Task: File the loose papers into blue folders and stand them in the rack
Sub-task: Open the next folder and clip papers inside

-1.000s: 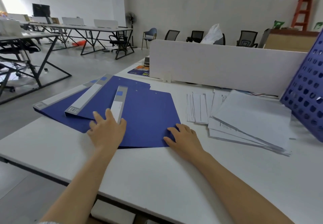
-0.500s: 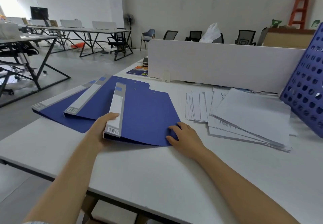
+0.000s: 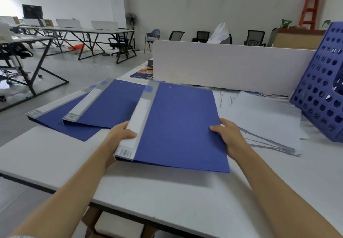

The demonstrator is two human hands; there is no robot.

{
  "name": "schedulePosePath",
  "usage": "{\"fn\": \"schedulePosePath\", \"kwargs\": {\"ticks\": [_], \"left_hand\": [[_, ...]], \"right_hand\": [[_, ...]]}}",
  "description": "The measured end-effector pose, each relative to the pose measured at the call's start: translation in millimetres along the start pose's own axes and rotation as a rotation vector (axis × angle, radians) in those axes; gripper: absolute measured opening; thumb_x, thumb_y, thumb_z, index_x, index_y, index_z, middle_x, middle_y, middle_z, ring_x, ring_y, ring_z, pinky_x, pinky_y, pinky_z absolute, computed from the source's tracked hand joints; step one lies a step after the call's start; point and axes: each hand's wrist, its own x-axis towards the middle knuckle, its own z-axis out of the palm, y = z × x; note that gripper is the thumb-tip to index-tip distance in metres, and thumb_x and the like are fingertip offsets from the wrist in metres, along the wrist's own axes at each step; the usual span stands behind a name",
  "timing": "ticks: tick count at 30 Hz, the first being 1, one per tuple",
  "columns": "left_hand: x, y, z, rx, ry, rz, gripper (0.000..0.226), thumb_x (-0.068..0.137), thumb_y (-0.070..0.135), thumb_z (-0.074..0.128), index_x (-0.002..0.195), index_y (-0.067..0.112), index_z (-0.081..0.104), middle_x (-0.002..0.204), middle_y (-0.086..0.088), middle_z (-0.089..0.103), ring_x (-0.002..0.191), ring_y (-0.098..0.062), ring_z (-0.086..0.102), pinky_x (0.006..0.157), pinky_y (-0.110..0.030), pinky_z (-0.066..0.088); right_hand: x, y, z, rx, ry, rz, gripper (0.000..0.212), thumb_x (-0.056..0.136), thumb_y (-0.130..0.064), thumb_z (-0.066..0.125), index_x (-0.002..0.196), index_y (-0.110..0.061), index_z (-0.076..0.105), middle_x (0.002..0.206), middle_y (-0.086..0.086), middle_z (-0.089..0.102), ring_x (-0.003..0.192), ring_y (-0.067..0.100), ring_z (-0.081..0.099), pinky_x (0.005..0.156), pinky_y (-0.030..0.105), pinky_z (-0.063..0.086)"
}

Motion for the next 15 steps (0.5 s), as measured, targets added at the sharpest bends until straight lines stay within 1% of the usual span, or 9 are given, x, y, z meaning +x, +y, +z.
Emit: {"fn": "schedulePosePath", "kwargs": {"ticks": [3,4,6,7,8,9,11,13,15], "left_hand": [[0,-8,8,0.100,-0.024,0.032,0.032,0.066,0.015,0.058,0.098,0.018,0.060,0.060,0.005,0.069,0.053,-0.009,0.065,0.049,-0.017,0.048],[1,-14,10,0.222,0.000,0.071,0.029,0.073,0.014,0.063,0.102,0.017,0.060,0.060,0.005,0.065,0.056,-0.010,0.061,0.054,-0.017,0.046],[6,-27,9,0.638,0.096,0.228,0.024,0.086,0.011,0.060,0.109,0.020,0.062,0.061,0.003,0.053,0.058,-0.012,0.050,0.063,-0.020,0.041],[8,-33,10,0.786,0.114,0.317,0.022,0.089,0.013,0.056,0.108,0.022,0.063,0.064,0.005,0.054,0.059,-0.010,0.048,0.065,-0.022,0.040],[9,-35,11,0.855,0.116,0.372,0.021,0.089,0.017,0.055,0.106,0.021,0.065,0.067,0.010,0.056,0.061,-0.011,0.049,0.066,-0.021,0.040],[9,-37,13,0.871,0.103,0.402,0.023,0.088,0.025,0.054,0.105,0.020,0.067,0.072,0.012,0.058,0.067,-0.011,0.051,0.066,-0.020,0.039],[6,-34,16,0.826,0.066,0.457,0.045,0.078,0.048,0.044,0.106,0.021,0.066,0.088,0.024,0.057,0.082,-0.004,0.053,0.069,-0.019,0.041],[-1,-28,18,0.842,-0.004,0.534,0.061,0.072,0.063,0.039,0.114,0.026,0.062,0.101,0.034,0.051,0.100,0.006,0.048,0.085,-0.019,0.042],[-13,-19,23,0.922,-0.171,0.545,0.075,0.061,0.088,0.032,0.120,0.045,0.047,0.123,0.035,0.034,0.117,0.016,0.030,0.102,-0.017,0.027]], "right_hand": [[-5,-1,-23,-0.079,-0.045,0.038,0.026,0.089,0.006,0.045,0.106,-0.009,0.058,0.088,0.004,0.066,0.070,0.021,0.063,0.061,0.028,0.055],[-7,0,-31,-0.104,-0.049,0.047,0.025,0.089,0.006,0.045,0.103,-0.011,0.058,0.087,0.003,0.066,0.070,0.020,0.063,0.061,0.027,0.055],[-12,2,-44,-0.187,-0.022,0.065,0.023,0.089,0.006,0.046,0.092,-0.013,0.059,0.082,0.002,0.065,0.065,0.018,0.063,0.060,0.027,0.053],[-13,3,-49,-0.227,-0.004,0.086,0.023,0.088,0.006,0.046,0.084,-0.012,0.060,0.078,0.003,0.065,0.060,0.017,0.062,0.058,0.026,0.051],[-13,4,-52,-0.262,0.011,0.110,0.023,0.088,0.005,0.047,0.076,-0.011,0.059,0.073,0.004,0.064,0.054,0.016,0.061,0.056,0.025,0.048],[-13,5,-53,-0.289,0.032,0.130,0.024,0.087,0.004,0.047,0.071,-0.010,0.057,0.070,0.005,0.063,0.052,0.017,0.059,0.053,0.024,0.046],[-11,6,-51,-0.338,0.088,0.143,0.023,0.087,0.000,0.048,0.067,-0.009,0.054,0.066,0.005,0.059,0.053,0.018,0.054,0.050,0.023,0.041],[-9,8,-49,-0.359,0.145,0.147,0.026,0.088,-0.003,0.048,0.062,-0.009,0.046,0.061,0.006,0.051,0.051,0.019,0.045,0.048,0.023,0.033],[-7,10,-48,-0.339,0.174,0.155,0.028,0.087,-0.004,0.048,0.062,-0.012,0.039,0.060,0.007,0.040,0.051,0.019,0.033,0.050,0.025,0.024]]}}
